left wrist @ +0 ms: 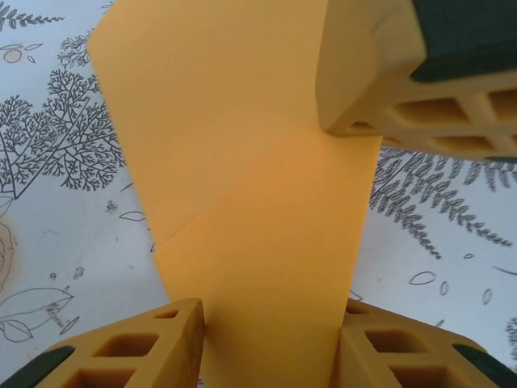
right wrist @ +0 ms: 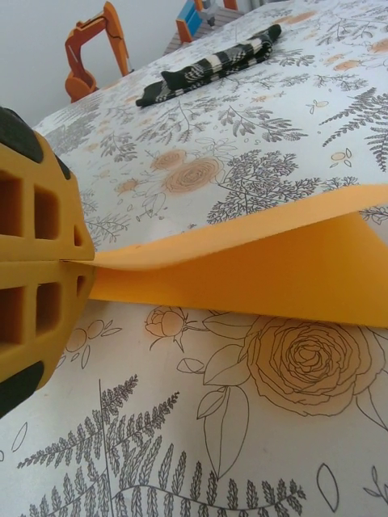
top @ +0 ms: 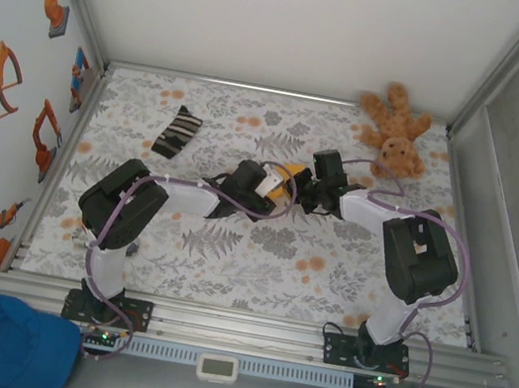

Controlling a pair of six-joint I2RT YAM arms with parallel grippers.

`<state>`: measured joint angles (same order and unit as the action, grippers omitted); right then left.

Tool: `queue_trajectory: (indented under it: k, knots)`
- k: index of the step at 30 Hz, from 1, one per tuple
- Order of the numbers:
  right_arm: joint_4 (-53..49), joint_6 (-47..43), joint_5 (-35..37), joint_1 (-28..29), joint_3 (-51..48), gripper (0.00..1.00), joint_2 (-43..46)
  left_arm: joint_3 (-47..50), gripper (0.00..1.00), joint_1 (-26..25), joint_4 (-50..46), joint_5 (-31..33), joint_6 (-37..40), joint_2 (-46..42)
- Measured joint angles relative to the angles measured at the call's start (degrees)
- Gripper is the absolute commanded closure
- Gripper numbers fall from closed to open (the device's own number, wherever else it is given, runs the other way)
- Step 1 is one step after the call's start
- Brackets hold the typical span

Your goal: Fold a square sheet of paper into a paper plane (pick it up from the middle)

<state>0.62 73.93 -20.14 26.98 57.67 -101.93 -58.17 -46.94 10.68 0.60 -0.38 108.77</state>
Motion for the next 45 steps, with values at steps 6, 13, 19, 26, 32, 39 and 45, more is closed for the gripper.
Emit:
queue_trajectory:
  k: [6,13,19,26,32,39,45]
  knots:
    - [-0.2,0.3,-0.3,-0.2,0.1,1.0,0.0,0.0,0.68,-1.0,0.8,1.9,2.6,0.4]
    - [-0.5,0.5,-0.8,-0.3,0.2,0.99,0.0,0.0,0.74,-1.4,0.9,2.9,4.0,0.5]
    - [-2.1,0.2,-0.7,-0.6,0.5,0.81,0.0,0.0,0.79,-1.4,0.9,2.9,4.7,0.5]
    - [-4.9,-0.9,-0.5,-1.7,1.9,0.61,0.0,0.0,0.81,-1.4,0.9,2.8,5.2,0.5]
    - [-7.3,-3.4,0.5,-2.9,2.9,0.49,0.7,0.0,0.84,-1.4,0.9,2.3,5.6,0.5]
    - [-9.3,-5.6,2.1,-4.8,2.9,0.48,3.8,-1.4,0.87,-1.2,-1.0,-0.5,5.5,1.9]
    - [-9.9,-6.6,3.4,-5.9,2.8,0.47,5.9,-3.6,0.9,0.6,-3.9,-6.1,4.3,2.3]
